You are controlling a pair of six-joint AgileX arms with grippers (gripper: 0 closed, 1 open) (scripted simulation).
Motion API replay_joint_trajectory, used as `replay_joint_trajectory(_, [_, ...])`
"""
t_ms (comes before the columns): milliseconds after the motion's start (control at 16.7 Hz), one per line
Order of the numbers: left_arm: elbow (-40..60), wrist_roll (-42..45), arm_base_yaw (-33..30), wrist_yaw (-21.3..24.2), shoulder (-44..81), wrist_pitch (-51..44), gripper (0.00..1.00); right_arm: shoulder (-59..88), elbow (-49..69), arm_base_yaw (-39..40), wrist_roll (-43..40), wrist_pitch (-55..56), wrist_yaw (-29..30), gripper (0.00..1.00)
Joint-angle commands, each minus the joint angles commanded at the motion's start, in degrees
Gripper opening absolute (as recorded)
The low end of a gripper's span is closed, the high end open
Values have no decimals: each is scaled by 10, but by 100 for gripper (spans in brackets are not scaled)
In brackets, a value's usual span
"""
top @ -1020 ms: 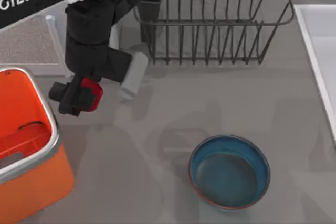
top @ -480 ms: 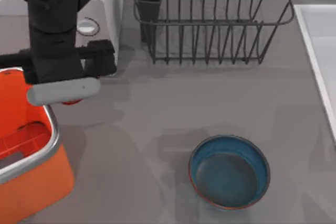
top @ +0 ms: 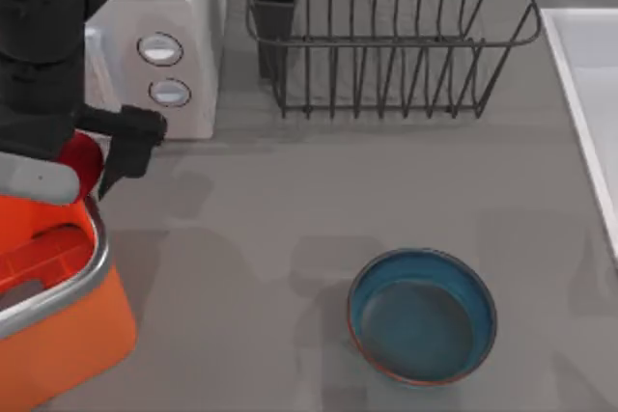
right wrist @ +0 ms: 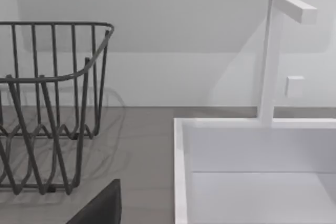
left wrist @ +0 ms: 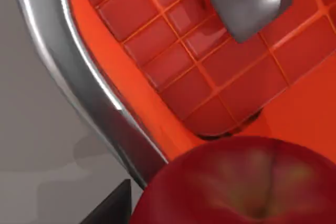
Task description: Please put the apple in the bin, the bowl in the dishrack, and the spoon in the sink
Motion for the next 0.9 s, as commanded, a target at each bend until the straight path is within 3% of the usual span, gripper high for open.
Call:
replay_joint_trajectory(360, [-5,15,4,0,-7,2,0,0,0,0,0,0,0,100])
replay_joint_trajectory(420, [30,48,-15,58,-5,44,0,0,0,0,0,0,0,100])
replay_joint_trajectory(660, [-12,50,-4,42,-9,73,0,0,0,0,0,0,0,100])
replay_joint_trajectory(900, [-121,51,23,11,-14,128,0,0,0,0,0,0,0,100])
